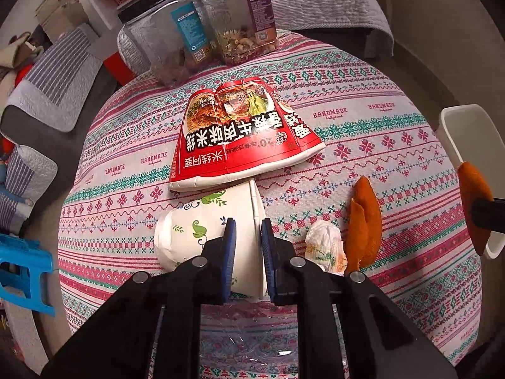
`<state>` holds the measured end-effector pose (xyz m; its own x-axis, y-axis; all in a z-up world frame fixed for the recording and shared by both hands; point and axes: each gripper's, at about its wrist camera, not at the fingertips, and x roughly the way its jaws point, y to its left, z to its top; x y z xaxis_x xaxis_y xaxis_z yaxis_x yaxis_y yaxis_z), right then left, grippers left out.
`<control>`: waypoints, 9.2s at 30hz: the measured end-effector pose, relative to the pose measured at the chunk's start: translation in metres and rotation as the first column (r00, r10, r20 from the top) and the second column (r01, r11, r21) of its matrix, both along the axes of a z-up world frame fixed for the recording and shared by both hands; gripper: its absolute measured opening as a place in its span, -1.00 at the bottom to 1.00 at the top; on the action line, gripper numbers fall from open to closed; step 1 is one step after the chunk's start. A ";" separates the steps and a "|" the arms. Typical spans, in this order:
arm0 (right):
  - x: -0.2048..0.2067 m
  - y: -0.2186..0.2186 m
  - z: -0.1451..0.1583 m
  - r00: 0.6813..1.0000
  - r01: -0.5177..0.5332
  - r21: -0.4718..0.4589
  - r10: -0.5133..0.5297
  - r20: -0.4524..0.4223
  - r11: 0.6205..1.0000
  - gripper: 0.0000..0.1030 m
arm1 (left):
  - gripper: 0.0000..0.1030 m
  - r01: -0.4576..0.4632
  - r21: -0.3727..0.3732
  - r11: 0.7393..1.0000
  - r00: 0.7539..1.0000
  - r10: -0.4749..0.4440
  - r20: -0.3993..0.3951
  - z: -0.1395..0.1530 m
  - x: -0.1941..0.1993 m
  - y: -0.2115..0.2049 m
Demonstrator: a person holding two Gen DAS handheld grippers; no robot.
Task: Collect trash
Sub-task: 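Grasp an orange peel with the right gripper while the left grasps the white paper cup, then carry the peel and paper cup to the white bin and release both, then grasp the clear plastic bottle with the left gripper while the right grasps another peel, then carry the bottle and peel to the white bin and release both, then grasp the crumpled tissue with the left gripper, then grasp the red noodle bag with the right gripper while the left holds the tissue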
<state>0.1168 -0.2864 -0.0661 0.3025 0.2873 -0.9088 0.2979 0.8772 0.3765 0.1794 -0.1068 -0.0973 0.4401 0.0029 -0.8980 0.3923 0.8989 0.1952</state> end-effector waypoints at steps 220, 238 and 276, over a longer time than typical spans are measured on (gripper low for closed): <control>-0.028 -0.063 0.063 0.970 0.127 0.029 -0.130 0.205 0.991 0.21 | 0.43 -0.058 -0.381 0.923 0.989 0.002 -0.146 0.030 -0.013 0.055; 0.005 -0.015 0.037 0.991 0.069 -0.015 -0.067 0.118 0.997 0.21 | -0.91 -0.007 -0.356 0.934 0.979 -0.066 -0.193 0.000 0.011 0.036; 0.083 0.091 -0.038 0.917 0.263 0.523 -0.379 0.126 0.811 -0.90 | -0.92 -0.242 -0.589 0.771 0.969 0.163 -0.185 0.081 0.001 0.188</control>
<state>0.1999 -0.1952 -0.1043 0.6255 0.5239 -0.5781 0.3912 0.4305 0.8134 0.1801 0.0815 -0.0167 0.3836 -0.4788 -0.7897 0.1722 0.8772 -0.4482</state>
